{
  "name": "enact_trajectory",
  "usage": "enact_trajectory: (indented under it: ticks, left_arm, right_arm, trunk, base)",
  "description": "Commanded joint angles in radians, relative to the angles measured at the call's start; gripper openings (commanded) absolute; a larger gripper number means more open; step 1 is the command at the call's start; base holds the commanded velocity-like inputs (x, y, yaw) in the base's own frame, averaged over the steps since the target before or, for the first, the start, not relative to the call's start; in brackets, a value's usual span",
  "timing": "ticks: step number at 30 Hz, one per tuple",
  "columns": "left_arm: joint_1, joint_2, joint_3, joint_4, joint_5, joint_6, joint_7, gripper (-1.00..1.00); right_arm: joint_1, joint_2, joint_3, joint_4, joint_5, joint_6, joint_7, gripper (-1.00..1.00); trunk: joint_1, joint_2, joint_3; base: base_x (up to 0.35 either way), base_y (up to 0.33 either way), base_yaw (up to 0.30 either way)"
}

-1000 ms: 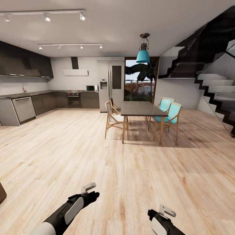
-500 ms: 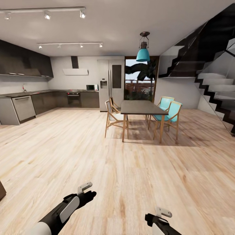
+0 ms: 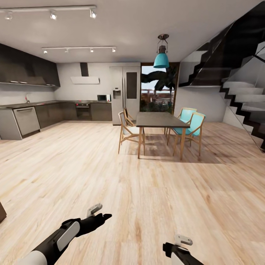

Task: Place each of the two pumpkins and all three candles from the living room inside a cabinet in the living room (use any cabinet), then make sure every cabinet is closed, and position the cauldron so it is next to a table in the living room.

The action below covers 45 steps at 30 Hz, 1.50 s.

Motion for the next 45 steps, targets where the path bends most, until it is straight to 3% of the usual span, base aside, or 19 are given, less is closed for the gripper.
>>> enact_trajectory:
  ticks: [1,12,16,21,23,28,39,45]
  left_arm:
    - [-0.001,0.003,-0.004,0.000,0.005,0.001,-0.002,1.00]
    - [-0.001,0.008,-0.004,0.000,0.006,0.003,-0.013,1.00]
    - [-0.001,0.020,-0.005,0.022,0.004,0.004,-0.167,1.00]
    - [-0.001,0.076,-0.009,0.060,0.001,0.005,-0.448,1.00]
    - [-0.001,0.090,-0.010,0.063,-0.001,0.005,-0.520,1.00]
    - [-0.001,0.096,-0.012,0.066,-0.001,0.005,-0.560,1.00]
    - [-0.001,0.097,-0.009,0.088,0.003,0.005,-0.565,1.00]
    - [-0.001,0.097,-0.009,0.089,0.003,0.005,-0.565,1.00]
  right_arm:
    - [0.000,0.000,0.016,-0.002,-0.003,0.006,-0.008,1.00]
    - [0.000,0.001,0.032,-0.002,0.002,0.001,-0.008,1.00]
    - [0.000,0.001,0.032,-0.002,0.002,0.000,-0.008,1.00]
    - [0.000,0.001,0.032,-0.002,0.003,-0.002,-0.008,1.00]
    - [0.000,0.001,0.032,-0.002,0.003,-0.003,-0.008,1.00]
    - [0.000,0.001,0.033,-0.002,0.003,-0.004,-0.008,1.00]
    - [0.000,0.002,0.035,-0.002,0.004,-0.004,-0.005,1.00]
    - [0.000,0.003,0.114,-0.002,0.016,-0.005,-0.005,1.00]
  trunk:
    - [0.004,-0.008,-0.004]
    - [0.046,-0.085,-0.039]
    - [0.061,-0.113,-0.051]
    - [0.080,-0.148,-0.067]
    - [0.088,-0.162,-0.073]
    - [0.107,-0.197,-0.089]
    - [0.149,-0.274,-0.123]
    - [0.172,-0.316,-0.142]
  base:
    - [0.000,0.000,0.000]
    - [0.000,0.000,0.000]
    - [0.000,0.000,0.000]
    - [0.000,0.000,0.000]
    - [0.000,0.000,0.000]
    - [0.000,0.000,0.000]
    - [0.000,0.000,0.000]
    - [0.000,0.000,0.000]
